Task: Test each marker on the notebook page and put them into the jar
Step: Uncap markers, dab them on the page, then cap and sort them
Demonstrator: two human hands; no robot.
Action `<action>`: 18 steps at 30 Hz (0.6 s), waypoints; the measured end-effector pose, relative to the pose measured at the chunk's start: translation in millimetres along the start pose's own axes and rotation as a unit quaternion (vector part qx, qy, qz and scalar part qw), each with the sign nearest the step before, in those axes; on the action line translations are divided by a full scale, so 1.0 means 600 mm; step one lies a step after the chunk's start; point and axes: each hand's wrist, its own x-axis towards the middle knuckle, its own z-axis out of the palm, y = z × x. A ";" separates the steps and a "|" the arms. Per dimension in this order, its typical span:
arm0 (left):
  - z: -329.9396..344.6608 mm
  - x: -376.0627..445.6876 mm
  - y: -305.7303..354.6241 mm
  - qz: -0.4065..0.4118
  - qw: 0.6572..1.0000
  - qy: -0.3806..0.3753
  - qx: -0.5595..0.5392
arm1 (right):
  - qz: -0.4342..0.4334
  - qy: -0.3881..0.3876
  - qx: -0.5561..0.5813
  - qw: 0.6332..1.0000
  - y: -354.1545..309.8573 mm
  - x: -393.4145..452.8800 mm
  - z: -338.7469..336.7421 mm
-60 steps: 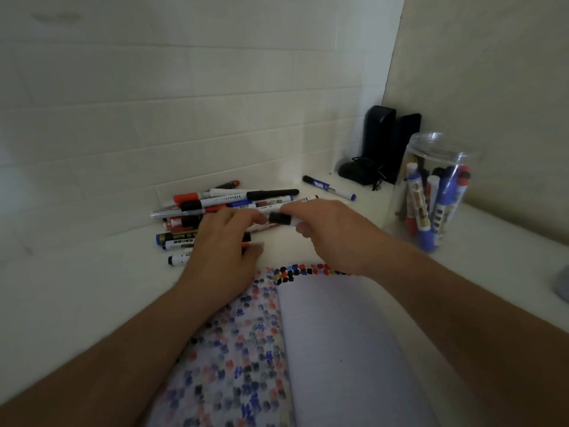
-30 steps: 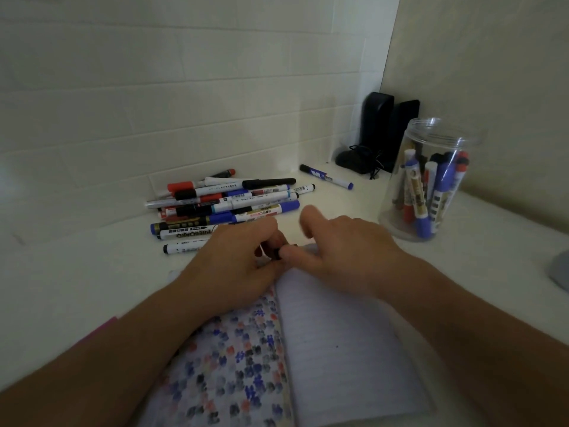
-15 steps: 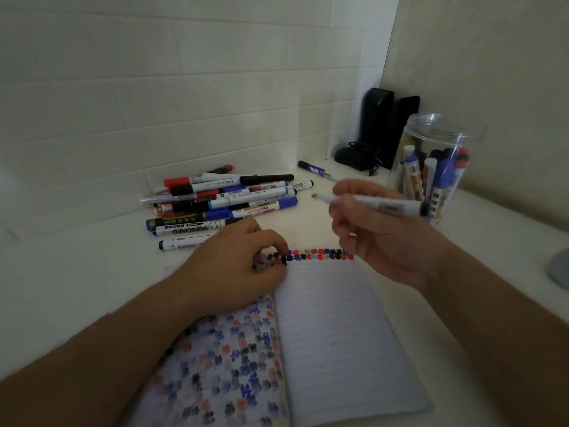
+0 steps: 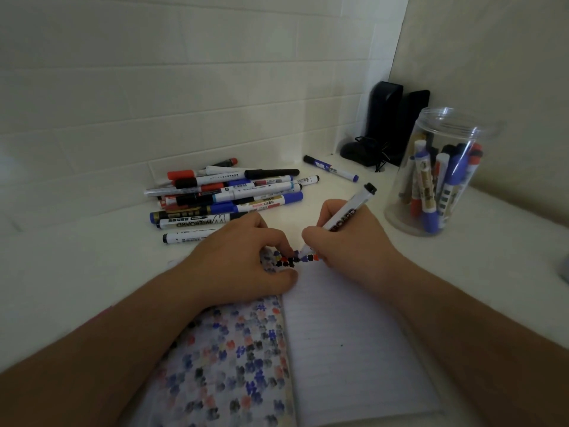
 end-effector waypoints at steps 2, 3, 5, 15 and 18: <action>-0.001 0.001 -0.001 -0.004 1.000 -0.006 -0.010 | -0.001 0.001 -0.008 1.000 0.003 -0.002 0.004; -0.002 0.001 -0.002 -0.007 1.000 -0.010 -0.014 | 0.000 0.005 -0.010 1.000 0.005 -0.002 0.005; -0.005 0.001 -0.004 -0.007 1.000 -0.018 -0.018 | 0.005 0.014 -0.009 1.000 0.009 0.002 0.006; -0.006 0.001 -0.003 -0.001 1.000 -0.019 -0.025 | -0.004 0.006 -0.019 1.000 0.012 0.005 0.008; -0.006 0.001 -0.004 -0.004 1.000 -0.019 -0.020 | -0.009 0.006 -0.027 1.000 0.013 0.004 0.009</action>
